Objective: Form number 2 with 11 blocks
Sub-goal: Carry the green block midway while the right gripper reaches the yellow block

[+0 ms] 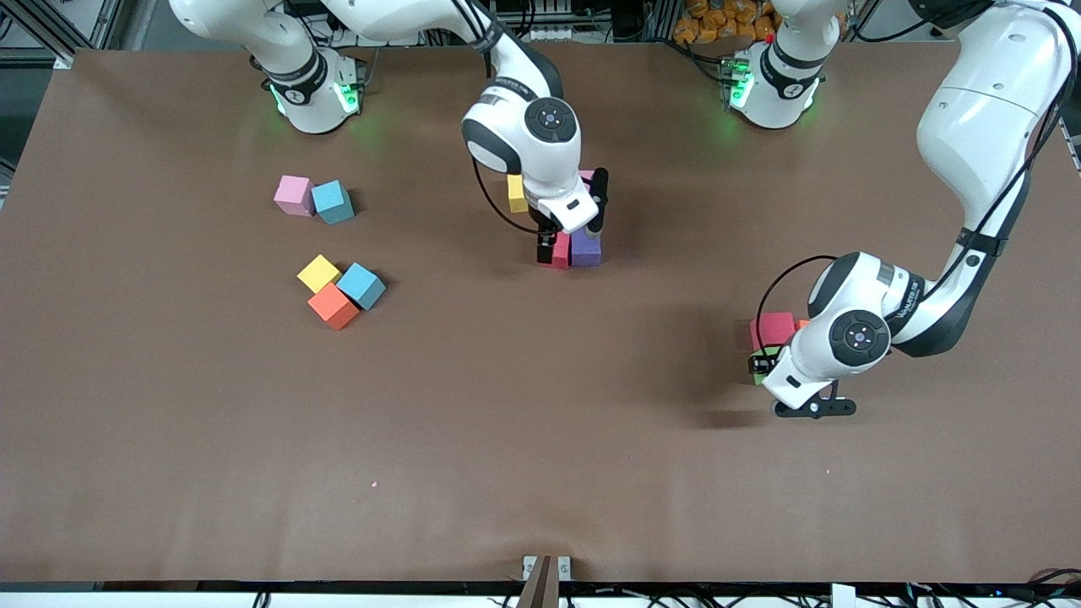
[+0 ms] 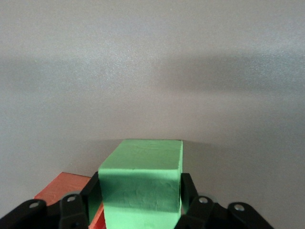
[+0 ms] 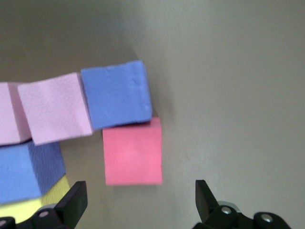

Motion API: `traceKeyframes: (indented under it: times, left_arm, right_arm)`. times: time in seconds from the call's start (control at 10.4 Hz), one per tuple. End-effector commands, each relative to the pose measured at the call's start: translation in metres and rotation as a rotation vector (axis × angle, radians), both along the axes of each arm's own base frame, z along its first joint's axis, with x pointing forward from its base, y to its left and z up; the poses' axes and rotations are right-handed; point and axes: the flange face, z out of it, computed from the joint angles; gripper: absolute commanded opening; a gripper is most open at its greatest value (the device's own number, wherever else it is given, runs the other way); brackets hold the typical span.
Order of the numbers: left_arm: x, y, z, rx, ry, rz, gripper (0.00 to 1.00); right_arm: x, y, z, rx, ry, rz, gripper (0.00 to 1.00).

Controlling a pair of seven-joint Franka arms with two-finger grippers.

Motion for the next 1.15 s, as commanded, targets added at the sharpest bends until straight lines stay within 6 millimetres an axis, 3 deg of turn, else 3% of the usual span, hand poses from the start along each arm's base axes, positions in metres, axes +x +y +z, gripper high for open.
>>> traceKeyframes:
  times: [0.0, 0.19, 0.38, 0.58, 0.77, 0.87, 1.06]
  left_arm:
    - [-0.003, -0.005, 0.003, 0.0, 0.013, 0.012, 0.63]
    - [-0.002, -0.005, 0.004, -0.002, 0.011, 0.013, 0.57]
    - [-0.001, -0.008, 0.01, -0.008, 0.004, 0.02, 0.56]
    - [0.005, -0.02, 0.026, -0.065, -0.003, 0.051, 0.55]
    - [0.003, -0.034, 0.033, -0.082, -0.011, 0.078, 0.53]
    - [0.001, -0.047, 0.038, -0.092, -0.016, 0.111, 0.53]
    - [-0.009, -0.089, 0.051, -0.109, -0.031, 0.196, 0.53]
  right_arm:
    - [0.028, -0.046, 0.04, -0.035, -0.01, -0.089, 1.0]
    - [0.079, -0.098, 0.067, -0.017, -0.049, -0.173, 1.0]
    - [0.133, -0.171, 0.099, 0.009, -0.086, -0.269, 1.0]
    - [0.163, -0.24, 0.103, -0.004, -0.084, -0.374, 1.0]
    - [0.161, -0.313, 0.097, -0.017, -0.079, -0.484, 1.0]
    - [0.151, -0.343, 0.092, -0.013, -0.091, -0.522, 1.0]
    - [0.133, -0.399, 0.062, -0.021, -0.078, -0.577, 1.0]
